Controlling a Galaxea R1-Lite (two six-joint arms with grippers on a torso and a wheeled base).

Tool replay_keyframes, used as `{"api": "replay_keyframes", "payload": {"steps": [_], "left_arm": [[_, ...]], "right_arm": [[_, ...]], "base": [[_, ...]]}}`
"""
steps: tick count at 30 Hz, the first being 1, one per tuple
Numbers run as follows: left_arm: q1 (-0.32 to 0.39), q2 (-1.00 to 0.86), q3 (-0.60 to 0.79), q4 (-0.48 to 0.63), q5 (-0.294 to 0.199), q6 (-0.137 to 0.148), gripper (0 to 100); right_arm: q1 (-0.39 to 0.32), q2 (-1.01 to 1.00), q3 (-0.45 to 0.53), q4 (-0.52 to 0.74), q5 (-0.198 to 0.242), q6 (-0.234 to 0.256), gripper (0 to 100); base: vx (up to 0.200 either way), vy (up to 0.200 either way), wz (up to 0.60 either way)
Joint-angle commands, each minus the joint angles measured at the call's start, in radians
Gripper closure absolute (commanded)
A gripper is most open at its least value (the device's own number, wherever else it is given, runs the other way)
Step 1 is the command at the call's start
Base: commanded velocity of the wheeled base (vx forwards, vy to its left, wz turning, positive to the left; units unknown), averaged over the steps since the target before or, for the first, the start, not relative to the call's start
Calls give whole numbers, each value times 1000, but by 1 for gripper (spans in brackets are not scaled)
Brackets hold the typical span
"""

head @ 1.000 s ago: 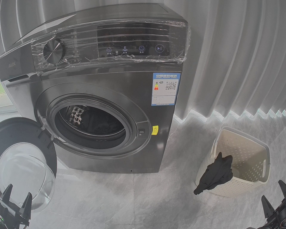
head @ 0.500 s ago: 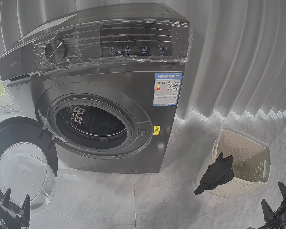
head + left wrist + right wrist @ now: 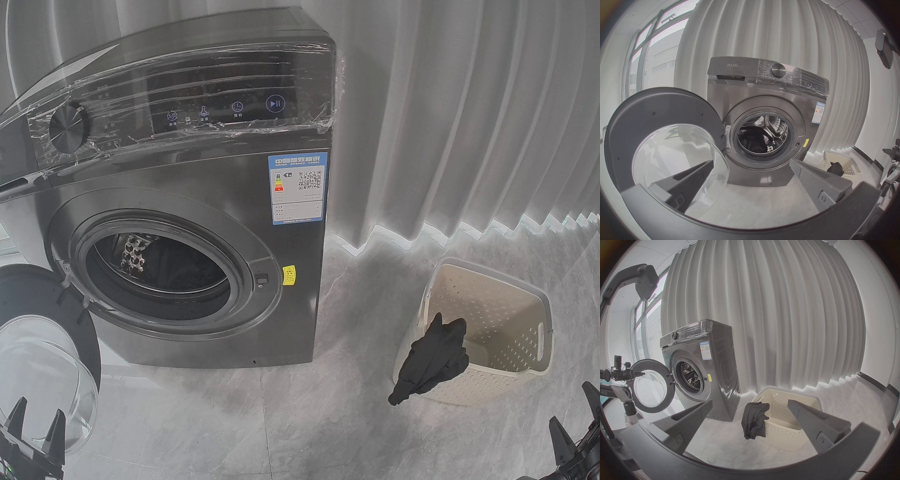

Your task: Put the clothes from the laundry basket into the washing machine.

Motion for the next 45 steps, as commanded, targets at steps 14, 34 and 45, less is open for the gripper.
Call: {"api": "replay_keyframes", "payload": {"steps": [14, 34, 45], "left_arm": [[0, 5, 18, -1, 0, 3, 0], [0, 5, 18, -1, 0, -5, 0], [0, 5, 18, -1, 0, -5, 0]], "right_arm": [[2, 6, 13, -2, 1, 34, 0], [0, 6, 13, 0, 2, 33, 0], [2, 6, 13, 0, 5, 33, 0]], "base": [[0, 0, -214], [0, 0, -270], [0, 0, -109]]}}
